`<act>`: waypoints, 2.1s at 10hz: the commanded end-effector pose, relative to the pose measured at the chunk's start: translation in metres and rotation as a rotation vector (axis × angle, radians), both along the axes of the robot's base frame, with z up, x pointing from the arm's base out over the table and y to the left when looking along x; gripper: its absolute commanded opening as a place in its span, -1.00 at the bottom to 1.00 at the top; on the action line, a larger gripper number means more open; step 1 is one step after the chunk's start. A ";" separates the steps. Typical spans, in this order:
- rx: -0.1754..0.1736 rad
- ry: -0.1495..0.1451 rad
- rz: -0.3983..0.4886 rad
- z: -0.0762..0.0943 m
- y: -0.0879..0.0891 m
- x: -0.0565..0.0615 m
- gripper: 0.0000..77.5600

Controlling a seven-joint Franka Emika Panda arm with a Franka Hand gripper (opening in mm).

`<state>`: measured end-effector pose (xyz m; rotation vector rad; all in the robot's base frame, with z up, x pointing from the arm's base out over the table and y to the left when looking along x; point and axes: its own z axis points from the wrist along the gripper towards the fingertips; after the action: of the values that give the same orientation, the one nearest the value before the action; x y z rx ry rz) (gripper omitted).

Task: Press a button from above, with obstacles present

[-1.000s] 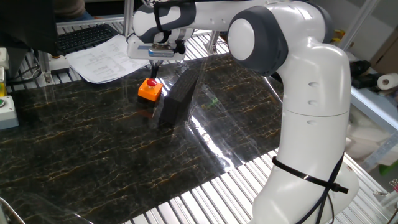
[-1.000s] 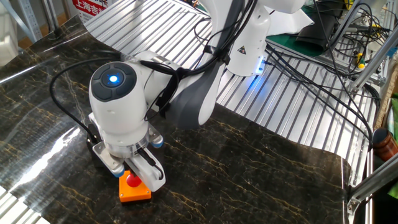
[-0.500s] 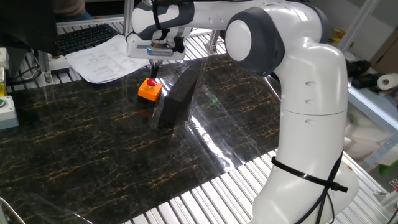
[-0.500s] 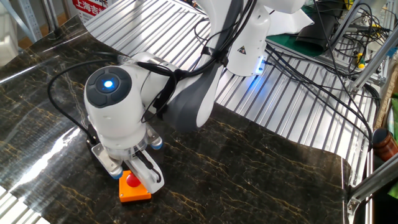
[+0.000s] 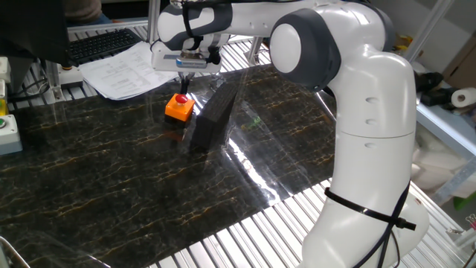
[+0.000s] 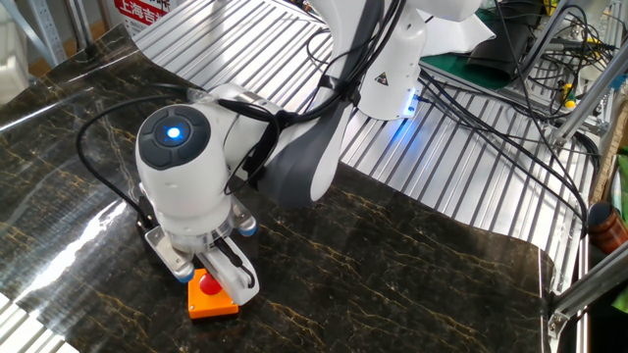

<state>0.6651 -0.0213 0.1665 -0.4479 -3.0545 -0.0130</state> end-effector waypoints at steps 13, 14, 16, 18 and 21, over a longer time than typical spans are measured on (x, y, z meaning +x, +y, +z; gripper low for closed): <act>0.008 -0.045 0.007 -0.024 -0.002 0.006 -1.00; 0.008 -0.045 0.007 -0.024 -0.002 0.006 -1.00; 0.014 -0.070 0.005 -0.042 0.000 0.002 -1.00; 0.014 -0.073 0.000 -0.046 0.001 0.001 -1.00; 0.014 -0.039 -0.006 -0.042 0.001 0.002 -1.00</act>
<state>0.6748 -0.0228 0.1385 -0.4541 -3.1385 -0.0497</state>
